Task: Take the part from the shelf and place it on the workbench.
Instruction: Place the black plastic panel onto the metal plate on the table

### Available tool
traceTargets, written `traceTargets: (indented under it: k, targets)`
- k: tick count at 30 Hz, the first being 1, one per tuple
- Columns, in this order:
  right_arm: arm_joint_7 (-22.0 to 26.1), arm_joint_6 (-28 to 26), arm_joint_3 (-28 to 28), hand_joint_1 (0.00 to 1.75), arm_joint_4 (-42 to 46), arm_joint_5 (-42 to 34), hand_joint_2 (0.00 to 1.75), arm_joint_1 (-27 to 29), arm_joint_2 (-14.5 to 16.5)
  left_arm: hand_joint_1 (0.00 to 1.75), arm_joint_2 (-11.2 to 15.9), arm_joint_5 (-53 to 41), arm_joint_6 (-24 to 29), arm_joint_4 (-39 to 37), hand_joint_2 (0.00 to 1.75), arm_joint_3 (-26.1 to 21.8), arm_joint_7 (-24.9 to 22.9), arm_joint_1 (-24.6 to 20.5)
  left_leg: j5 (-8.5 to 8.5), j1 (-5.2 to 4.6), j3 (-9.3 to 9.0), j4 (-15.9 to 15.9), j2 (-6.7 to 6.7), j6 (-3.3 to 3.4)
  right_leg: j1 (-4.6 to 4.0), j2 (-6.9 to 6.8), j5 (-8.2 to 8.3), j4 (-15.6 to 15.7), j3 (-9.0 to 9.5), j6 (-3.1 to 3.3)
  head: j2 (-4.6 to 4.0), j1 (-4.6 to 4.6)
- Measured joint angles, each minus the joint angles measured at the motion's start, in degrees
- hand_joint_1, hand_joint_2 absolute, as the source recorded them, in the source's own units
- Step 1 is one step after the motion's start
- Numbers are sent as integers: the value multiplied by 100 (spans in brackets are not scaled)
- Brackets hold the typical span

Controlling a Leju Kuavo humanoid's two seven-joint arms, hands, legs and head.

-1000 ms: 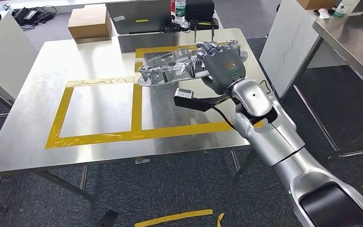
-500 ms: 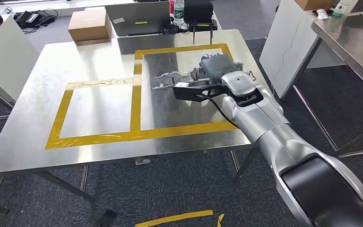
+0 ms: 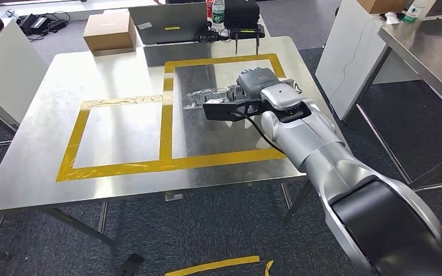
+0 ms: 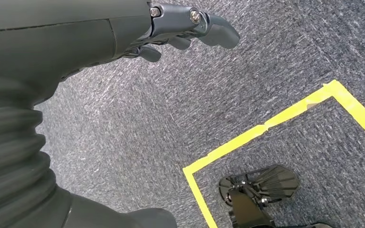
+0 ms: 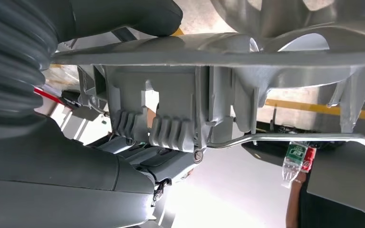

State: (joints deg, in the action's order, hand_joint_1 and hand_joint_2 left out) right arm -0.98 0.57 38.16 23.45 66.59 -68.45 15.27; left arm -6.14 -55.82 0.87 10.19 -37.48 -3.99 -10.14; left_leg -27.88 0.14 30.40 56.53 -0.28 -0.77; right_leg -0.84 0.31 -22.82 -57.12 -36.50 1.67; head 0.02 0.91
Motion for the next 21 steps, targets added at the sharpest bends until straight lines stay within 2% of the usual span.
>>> traceTargets:
  k: [1,7,11,21]
  targets:
    - [11,20,-3,0,-16,-6,0,-11,7,0,0,-4,-13,0,175,0,-7,0,0,0,0,0,0,0,0,0,0,0,0,0,0,0]
    - [93,106,-20,0,-83,-60,0,-57,48,0,5,-58,-43,0,175,0,-45,-1,-1,0,-3,0,0,0,-1,1,0,1,2,0,0,1]
    - [99,132,-24,0,-115,-73,0,-69,53,0,7,-56,-40,0,0,0,-57,-1,-1,0,-4,0,0,0,-1,1,0,0,3,0,0,1]
    - [184,112,-41,0,-133,-154,0,-91,53,0,8,-5,4,0,0,-11,-82,3,-1,0,-7,0,0,0,-1,1,0,0,7,0,0,1]
